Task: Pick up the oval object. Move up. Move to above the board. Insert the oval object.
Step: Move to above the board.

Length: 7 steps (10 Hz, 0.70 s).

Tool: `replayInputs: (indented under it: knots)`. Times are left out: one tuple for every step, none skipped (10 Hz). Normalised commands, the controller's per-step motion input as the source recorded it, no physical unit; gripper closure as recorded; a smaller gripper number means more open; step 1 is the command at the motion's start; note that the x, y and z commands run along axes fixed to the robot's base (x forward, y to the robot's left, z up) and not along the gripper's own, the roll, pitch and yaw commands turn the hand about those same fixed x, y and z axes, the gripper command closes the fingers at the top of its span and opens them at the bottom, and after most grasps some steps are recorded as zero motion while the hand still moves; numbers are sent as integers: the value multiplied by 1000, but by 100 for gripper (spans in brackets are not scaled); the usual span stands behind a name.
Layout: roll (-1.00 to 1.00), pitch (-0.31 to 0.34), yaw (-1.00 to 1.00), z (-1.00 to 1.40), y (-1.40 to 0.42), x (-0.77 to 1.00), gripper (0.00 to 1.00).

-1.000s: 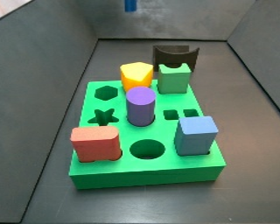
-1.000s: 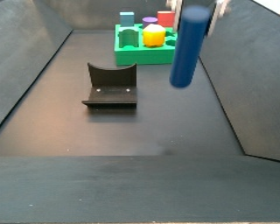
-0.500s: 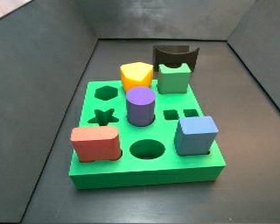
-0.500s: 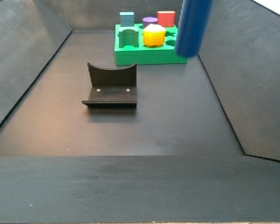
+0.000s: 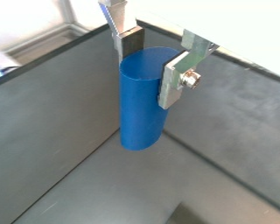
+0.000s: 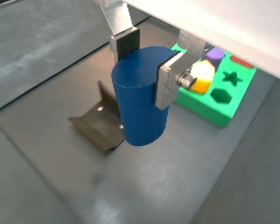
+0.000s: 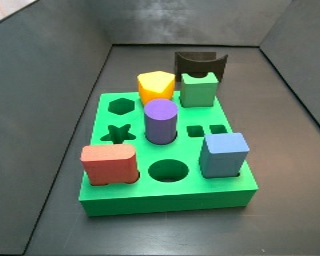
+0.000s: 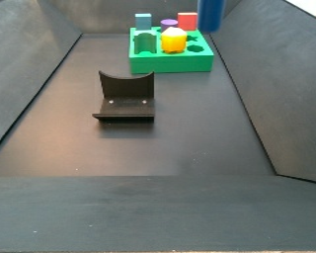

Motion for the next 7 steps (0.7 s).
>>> replayInputs:
  knots:
    - [0, 103, 98, 71, -1000, 73, 100]
    - [-1, 76, 64, 74, -1000, 72, 100]
    - [3, 48, 30, 79, -1000, 71, 100]
    - [-9, 39, 27, 81, -1000, 71, 100]
    - [-2, 30, 19, 84, -1000, 72, 100]
    - [-1, 37, 14, 90, -1000, 73, 100]
    - [4, 47, 8, 93, -1000, 76, 100]
